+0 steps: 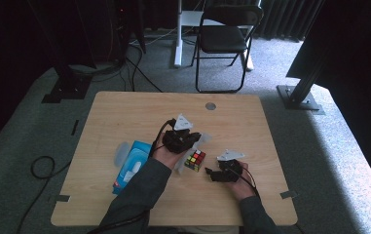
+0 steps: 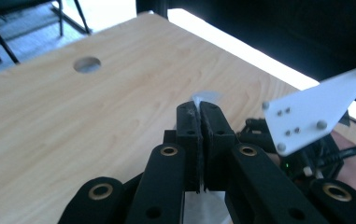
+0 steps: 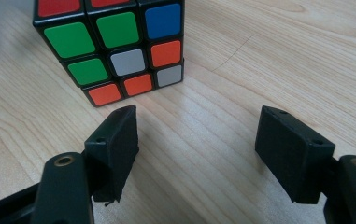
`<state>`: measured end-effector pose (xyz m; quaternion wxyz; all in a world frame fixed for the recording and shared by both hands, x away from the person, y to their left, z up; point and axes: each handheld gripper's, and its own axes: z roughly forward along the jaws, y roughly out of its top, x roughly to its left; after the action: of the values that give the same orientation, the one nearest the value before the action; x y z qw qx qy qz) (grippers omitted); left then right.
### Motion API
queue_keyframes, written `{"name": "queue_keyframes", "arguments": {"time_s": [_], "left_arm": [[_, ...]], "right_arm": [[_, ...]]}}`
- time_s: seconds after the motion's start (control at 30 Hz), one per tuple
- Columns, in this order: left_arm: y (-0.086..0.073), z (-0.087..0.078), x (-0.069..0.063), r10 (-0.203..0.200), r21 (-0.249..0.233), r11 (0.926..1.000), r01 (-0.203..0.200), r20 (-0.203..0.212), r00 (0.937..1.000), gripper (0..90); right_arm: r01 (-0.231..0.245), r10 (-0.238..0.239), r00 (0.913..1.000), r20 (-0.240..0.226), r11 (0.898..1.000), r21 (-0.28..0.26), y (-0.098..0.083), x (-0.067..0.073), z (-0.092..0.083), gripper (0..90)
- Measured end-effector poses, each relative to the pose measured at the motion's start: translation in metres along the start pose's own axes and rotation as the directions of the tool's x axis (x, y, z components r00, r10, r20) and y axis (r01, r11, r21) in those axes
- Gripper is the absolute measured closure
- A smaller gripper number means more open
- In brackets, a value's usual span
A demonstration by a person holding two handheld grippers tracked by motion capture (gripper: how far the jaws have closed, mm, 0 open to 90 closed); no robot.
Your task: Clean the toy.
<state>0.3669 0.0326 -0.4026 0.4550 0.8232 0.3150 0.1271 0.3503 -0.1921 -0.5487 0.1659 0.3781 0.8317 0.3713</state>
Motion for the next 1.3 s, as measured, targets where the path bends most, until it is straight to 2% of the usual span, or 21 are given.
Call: {"name": "queue_keyframes", "arguments": {"time_s": [0.1,0.13,0.17,0.2,0.3,0.33,0.37,0.4,0.57,0.7,0.8,0.9,1.07,1.2,1.3], "left_arm": [[-0.013,0.010,0.003,-0.017,0.044,0.9989,0.017,-0.005,0.9998,87.1],[-0.013,0.010,0.003,-0.017,0.044,0.9989,0.017,-0.005,0.9998,86.8],[-0.027,0.021,0.005,-0.025,0.094,0.9952,0.027,-0.018,0.9995,86.8],[-0.033,0.026,0.005,-0.028,0.117,0.9926,0.031,-0.023,0.9993,86.0],[-0.048,0.038,0.005,-0.040,0.167,0.9850,0.043,-0.025,0.9989,85.3],[-0.048,0.038,0.005,-0.040,0.167,0.9850,0.043,-0.025,0.9989,84.7],[-0.055,0.046,0.004,-0.042,0.195,0.9798,0.046,-0.024,0.9988,84.7],[-0.057,0.048,0.004,-0.039,0.202,0.9784,0.043,-0.022,0.9990,84.0],[-0.058,0.051,-0.001,-0.044,0.196,0.9798,0.041,0.010,0.9990,81.6],[-0.049,0.046,-0.006,-0.054,0.148,0.9879,0.046,0.049,0.9973,85.9],[-0.039,0.039,-0.011,-0.043,0.100,0.9944,0.035,0.079,0.9959,87.8],[-0.037,0.042,-0.012,-0.037,0.104,0.9943,0.026,0.105,0.9938,87.1],[-0.048,0.054,-0.010,-0.047,0.179,0.9836,0.024,0.128,0.9907,65.2],[-0.048,0.055,-0.009,-0.077,0.183,0.9819,0.047,0.157,0.9847,55.9],[-0.046,0.054,-0.010,-0.065,0.177,0.9836,0.036,0.160,0.9851,49.7]], "right_arm": [[0.000,0.000,1.0000,0.000,1.000,0.000,0.000,0.000,0.000,29.5],[0.000,0.000,1.0000,0.000,1.000,0.000,0.000,0.000,0.000,29.5],[0.000,0.000,1.0000,0.000,1.000,0.000,0.000,0.000,0.000,29.5],[0.000,0.000,1.0000,0.000,1.000,0.000,0.000,0.000,0.000,29.5],[0.002,-0.002,1.0000,0.000,1.000,-0.001,0.000,0.000,0.000,29.5],[0.002,-0.002,1.0000,0.000,1.000,-0.001,0.000,0.000,0.000,29.5],[0.003,-0.003,1.0000,0.000,1.000,0.002,0.000,0.000,0.000,29.5],[0.002,-0.002,1.0000,0.000,1.000,0.001,0.000,0.000,0.000,29.5],[0.001,-0.001,1.0000,0.000,1.000,-0.001,0.000,0.000,0.000,29.5],[0.002,-0.002,1.0000,0.000,1.000,0.000,0.000,0.000,0.000,29.5],[0.000,0.000,1.0000,0.000,1.000,0.000,0.000,0.000,0.000,29.5],[-0.002,0.002,1.0000,0.000,1.000,0.000,0.000,0.000,0.000,29.5],[0.001,-0.001,1.0000,0.001,1.000,0.000,0.000,0.000,0.000,29.5],[0.002,-0.002,1.0000,0.000,1.000,0.001,0.000,0.000,0.000,29.5],[0.001,-0.001,1.0000,0.001,1.000,0.000,0.000,0.000,0.000,29.5]]}}
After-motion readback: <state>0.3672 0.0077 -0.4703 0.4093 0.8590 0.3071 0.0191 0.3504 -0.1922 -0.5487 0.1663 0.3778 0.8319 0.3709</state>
